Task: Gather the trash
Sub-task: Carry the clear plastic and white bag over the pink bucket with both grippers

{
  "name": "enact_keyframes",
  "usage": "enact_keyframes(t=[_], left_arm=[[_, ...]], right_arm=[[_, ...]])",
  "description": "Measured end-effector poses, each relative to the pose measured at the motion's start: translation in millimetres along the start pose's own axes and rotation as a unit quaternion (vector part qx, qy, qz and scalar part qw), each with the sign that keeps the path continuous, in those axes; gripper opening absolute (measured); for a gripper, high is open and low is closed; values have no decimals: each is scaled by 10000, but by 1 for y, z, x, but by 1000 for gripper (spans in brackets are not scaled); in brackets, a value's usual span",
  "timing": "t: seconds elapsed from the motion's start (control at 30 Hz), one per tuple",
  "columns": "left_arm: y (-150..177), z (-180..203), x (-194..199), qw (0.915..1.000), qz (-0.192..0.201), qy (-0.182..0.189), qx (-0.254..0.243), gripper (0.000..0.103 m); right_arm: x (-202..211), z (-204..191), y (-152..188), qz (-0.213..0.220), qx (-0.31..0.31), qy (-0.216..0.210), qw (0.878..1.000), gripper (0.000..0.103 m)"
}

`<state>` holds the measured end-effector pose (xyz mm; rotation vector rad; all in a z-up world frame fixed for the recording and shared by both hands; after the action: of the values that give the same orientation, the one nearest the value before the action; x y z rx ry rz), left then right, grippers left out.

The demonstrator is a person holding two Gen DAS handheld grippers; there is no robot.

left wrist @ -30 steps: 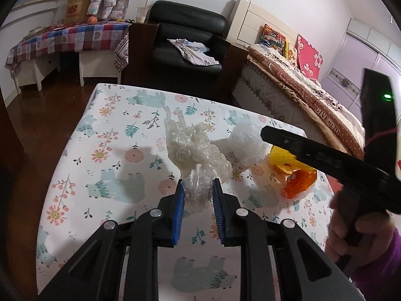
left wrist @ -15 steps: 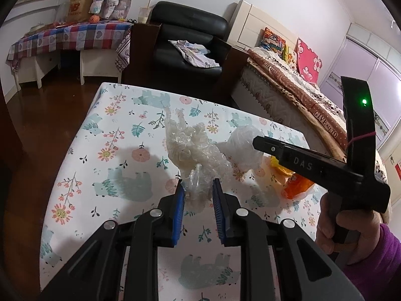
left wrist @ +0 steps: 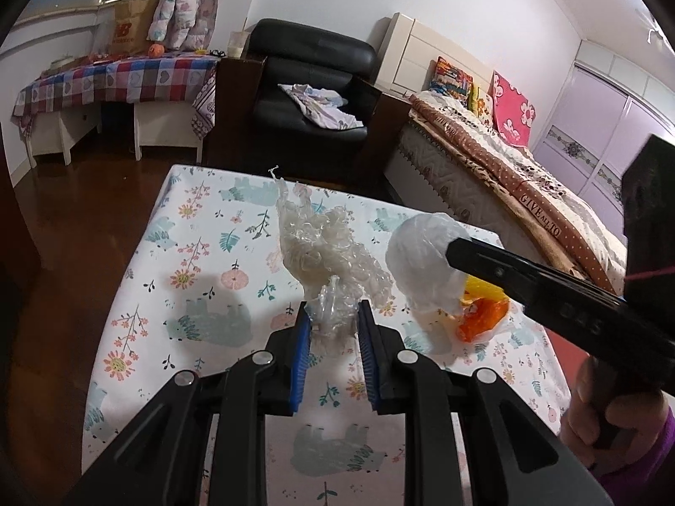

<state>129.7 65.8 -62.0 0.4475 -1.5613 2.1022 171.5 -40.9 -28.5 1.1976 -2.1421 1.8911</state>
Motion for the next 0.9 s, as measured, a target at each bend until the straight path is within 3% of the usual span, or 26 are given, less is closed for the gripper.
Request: enact_keyframes(t=[0.4,0.9], left_arm=[[-7,33,23,9996,166,128,-215,21],[-14,97,29,9966,257,576,-528,21]], right_arm=[[62,7,4,299,-193,-40,9994,8],[121,64,13,712,-594,466,9946,8]])
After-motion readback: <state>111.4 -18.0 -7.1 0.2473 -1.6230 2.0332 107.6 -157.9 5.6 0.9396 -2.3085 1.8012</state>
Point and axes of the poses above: each gripper's, at about its wrist camera, not at the fingertips, and x roughly against the way its jaws point, z to its right, y to its underside, the point moved 8 cm from there along -x, roughly the way its jaws point, and after that the axes turned 9 degrees about z, right-handed, at the moved point
